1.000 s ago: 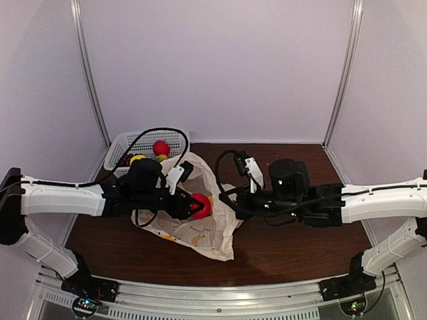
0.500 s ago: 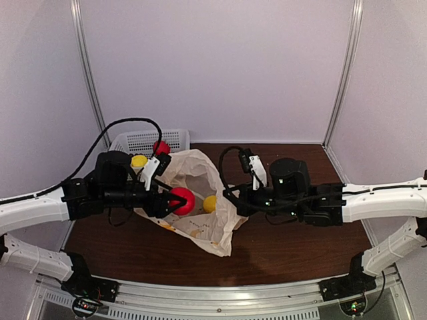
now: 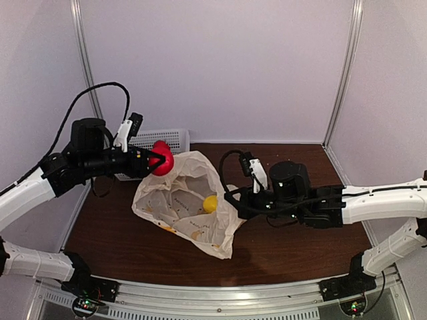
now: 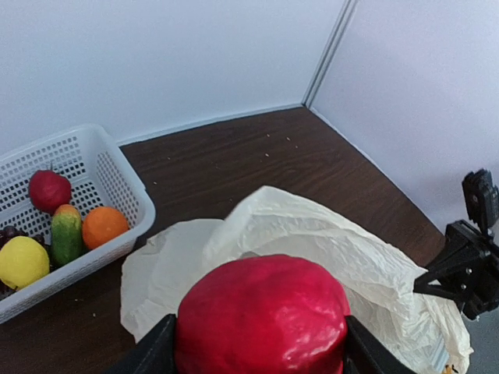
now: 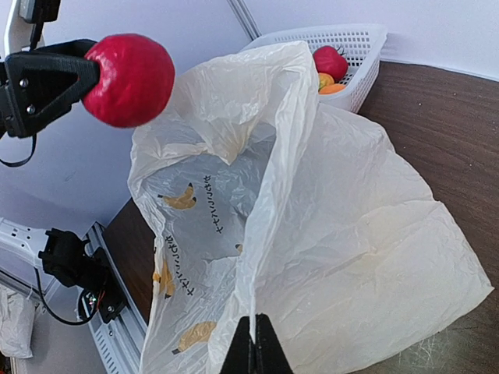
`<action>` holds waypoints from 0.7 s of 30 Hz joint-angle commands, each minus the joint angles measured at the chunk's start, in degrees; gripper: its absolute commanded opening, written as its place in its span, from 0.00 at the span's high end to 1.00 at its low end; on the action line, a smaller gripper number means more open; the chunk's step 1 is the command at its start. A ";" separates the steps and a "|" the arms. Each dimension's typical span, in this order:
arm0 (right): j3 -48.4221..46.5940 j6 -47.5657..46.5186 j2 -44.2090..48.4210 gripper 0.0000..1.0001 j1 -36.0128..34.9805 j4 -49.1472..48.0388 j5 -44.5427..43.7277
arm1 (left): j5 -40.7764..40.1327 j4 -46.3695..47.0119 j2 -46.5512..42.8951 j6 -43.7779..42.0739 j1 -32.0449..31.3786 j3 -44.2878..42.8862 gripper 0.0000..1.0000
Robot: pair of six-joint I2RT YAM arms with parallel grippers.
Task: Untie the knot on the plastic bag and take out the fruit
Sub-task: Place the fake fruit in the bin.
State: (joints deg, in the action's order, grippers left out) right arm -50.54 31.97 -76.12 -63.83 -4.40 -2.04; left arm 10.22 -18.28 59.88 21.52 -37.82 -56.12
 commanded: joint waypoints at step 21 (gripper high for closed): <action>1.35 0.78 3.87 1.00 0.22 1.80 -3.34 | -8.01 5.70 22.57 -0.32 31.51 -9.14 0.38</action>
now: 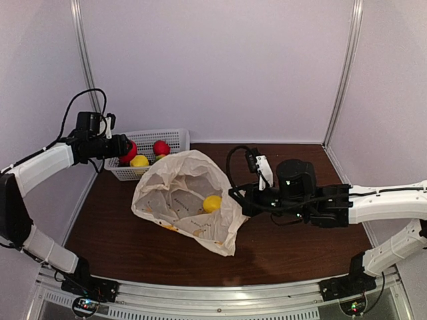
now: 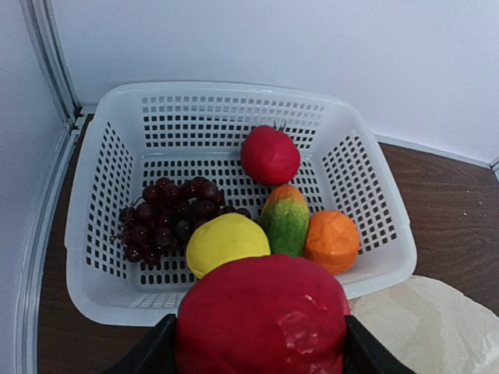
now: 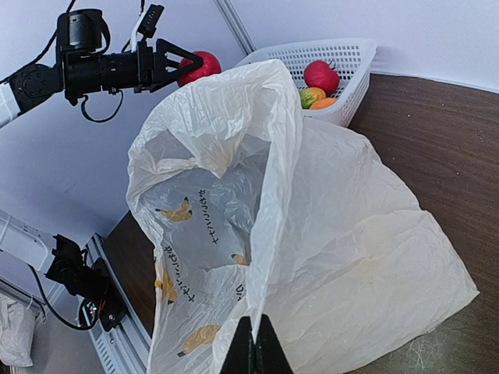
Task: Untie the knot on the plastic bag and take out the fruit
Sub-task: Place the fake fruit in the bin.
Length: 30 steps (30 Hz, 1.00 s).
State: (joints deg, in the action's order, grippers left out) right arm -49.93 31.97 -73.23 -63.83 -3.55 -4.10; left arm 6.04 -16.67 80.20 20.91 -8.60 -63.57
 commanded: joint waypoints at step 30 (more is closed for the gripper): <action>0.38 1.58 -0.56 1.00 0.25 0.38 0.30 | -5.16 8.69 19.55 -2.05 6.93 -7.07 0.22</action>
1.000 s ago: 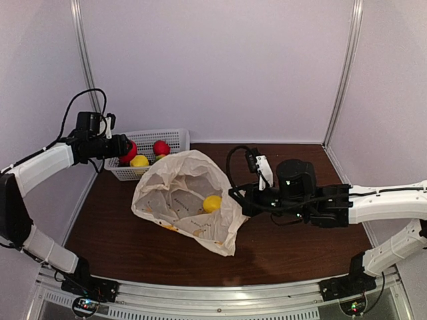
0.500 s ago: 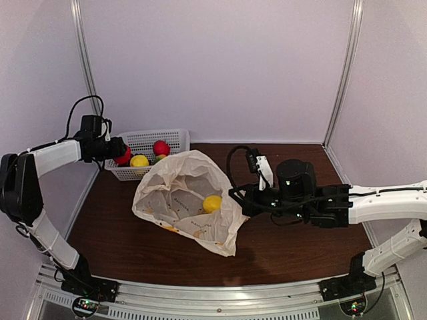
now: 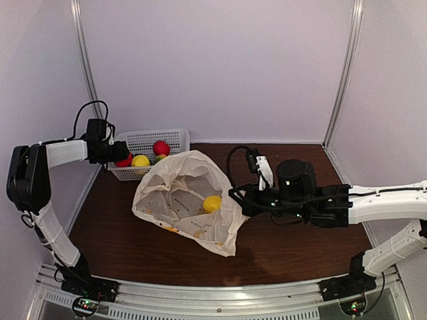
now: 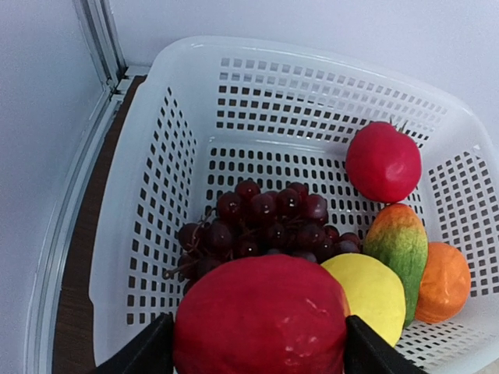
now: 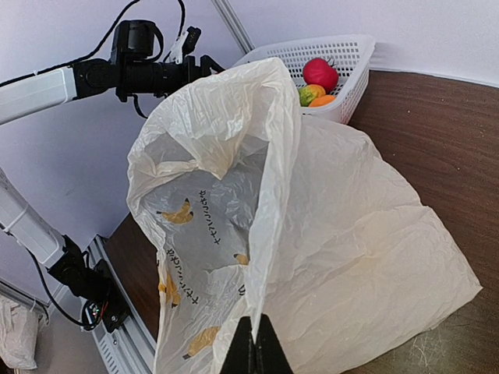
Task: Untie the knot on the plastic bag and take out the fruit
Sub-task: Place the fake fruit in the bin.
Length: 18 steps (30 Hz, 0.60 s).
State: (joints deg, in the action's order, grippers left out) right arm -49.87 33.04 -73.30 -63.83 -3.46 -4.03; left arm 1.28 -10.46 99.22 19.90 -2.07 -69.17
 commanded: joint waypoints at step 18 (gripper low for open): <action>-0.29 0.27 -1.19 1.00 0.29 0.04 0.61 | -3.58 2.47 -3.05 -1.14 0.45 -0.07 0.11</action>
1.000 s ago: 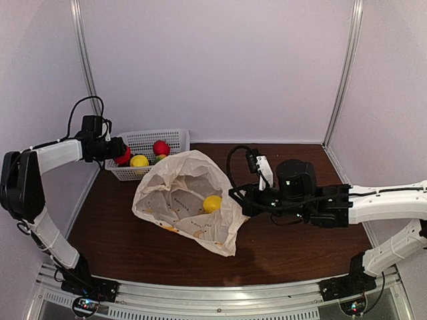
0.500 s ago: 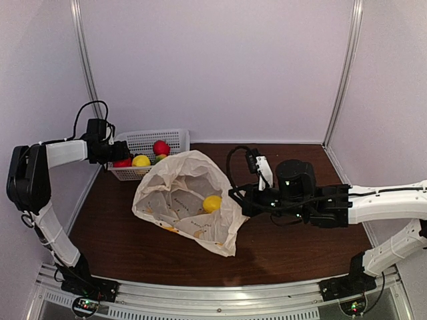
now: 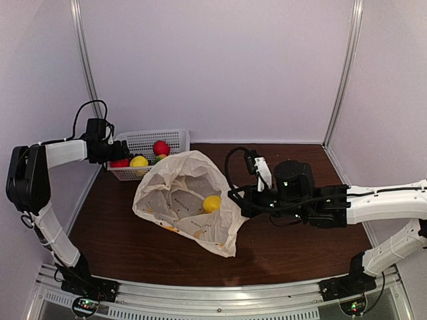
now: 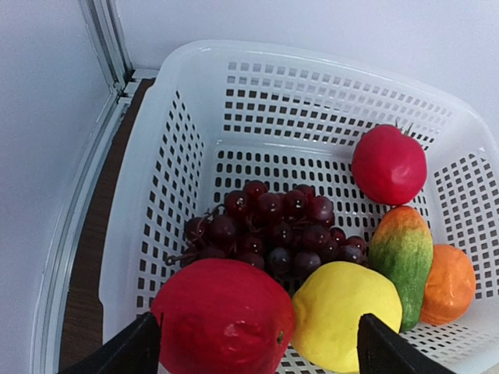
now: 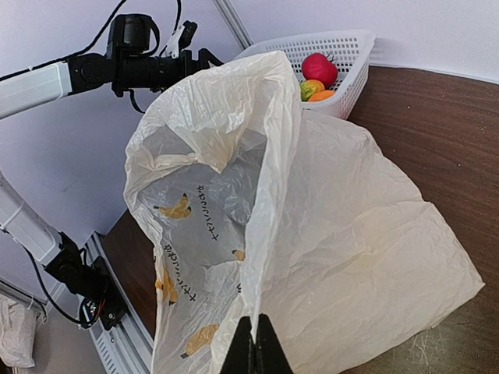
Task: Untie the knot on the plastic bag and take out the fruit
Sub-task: Place the fake fruit in the bin, then reach into the gripper of the takeout bag.
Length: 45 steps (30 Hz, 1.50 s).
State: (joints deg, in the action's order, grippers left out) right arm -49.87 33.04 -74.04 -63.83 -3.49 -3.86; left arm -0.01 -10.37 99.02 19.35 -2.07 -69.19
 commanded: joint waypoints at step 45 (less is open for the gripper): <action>0.39 -3.86 -0.96 1.00 -0.47 5.15 3.31 | 6.28 1.51 -37.64 9.95 -46.77 21.06 0.36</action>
State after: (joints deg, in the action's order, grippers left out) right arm -50.17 29.56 -74.91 -63.94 1.43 -0.86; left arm 8.12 -9.41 57.45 30.52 -46.09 -46.02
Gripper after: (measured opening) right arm 0.002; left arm 0.678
